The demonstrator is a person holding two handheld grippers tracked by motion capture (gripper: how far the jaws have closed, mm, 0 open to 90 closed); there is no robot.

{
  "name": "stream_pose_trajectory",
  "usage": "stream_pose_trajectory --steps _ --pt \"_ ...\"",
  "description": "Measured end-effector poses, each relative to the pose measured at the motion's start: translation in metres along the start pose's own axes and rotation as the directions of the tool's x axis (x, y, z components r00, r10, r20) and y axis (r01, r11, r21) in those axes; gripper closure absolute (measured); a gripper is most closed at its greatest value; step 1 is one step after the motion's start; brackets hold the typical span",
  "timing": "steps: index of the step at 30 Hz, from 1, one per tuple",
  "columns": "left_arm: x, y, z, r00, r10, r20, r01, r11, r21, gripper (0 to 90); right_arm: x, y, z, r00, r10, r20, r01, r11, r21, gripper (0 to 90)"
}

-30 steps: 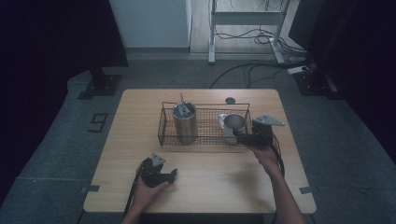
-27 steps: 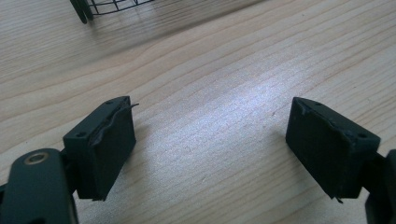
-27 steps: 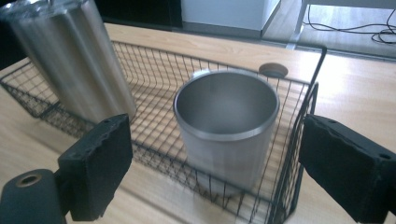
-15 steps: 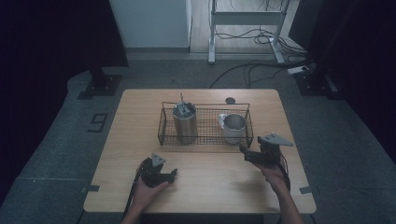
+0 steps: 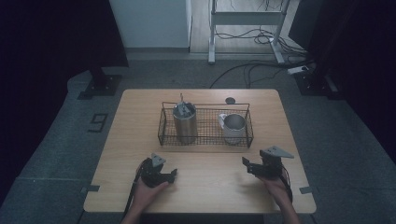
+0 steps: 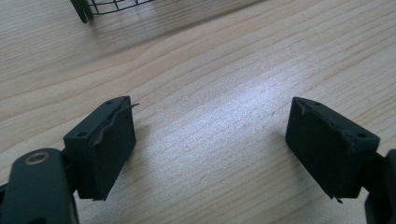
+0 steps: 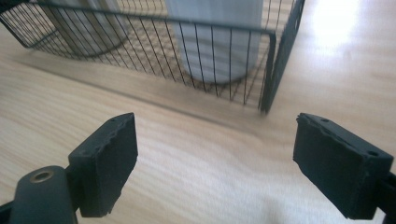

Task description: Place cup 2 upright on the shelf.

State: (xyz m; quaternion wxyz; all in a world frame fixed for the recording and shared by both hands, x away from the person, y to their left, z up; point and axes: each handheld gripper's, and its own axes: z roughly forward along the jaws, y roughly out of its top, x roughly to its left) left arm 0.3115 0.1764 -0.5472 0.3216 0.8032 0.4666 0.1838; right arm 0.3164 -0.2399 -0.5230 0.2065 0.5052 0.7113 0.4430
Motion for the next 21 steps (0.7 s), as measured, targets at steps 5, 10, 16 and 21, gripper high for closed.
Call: stream_pose_trajectory --steps 5,10,16,21 --pt "0.000 0.000 0.000 1.0000 -0.001 0.000 0.001 1.0000 0.000 16.2 -0.002 -0.013 0.001 1.0000 0.005 0.006 -0.005 1.000 0.030 14.1" --pt "0.000 0.000 0.000 1.0000 -0.001 0.000 0.001 1.0000 0.000 16.2 -0.002 -0.020 0.002 0.9999 0.003 0.015 -0.004 0.999 0.051 14.1" --pt "-0.001 0.000 0.000 1.0000 0.000 -0.001 0.000 1.0000 0.001 16.2 -0.001 -0.022 0.004 0.9997 -0.004 0.024 0.002 0.998 0.057 14.1" --pt "-0.001 -0.001 -0.001 1.0000 0.000 0.000 0.000 1.0000 0.001 16.2 -0.001 -0.023 0.004 0.9997 -0.007 0.025 0.005 0.998 0.057 14.1"
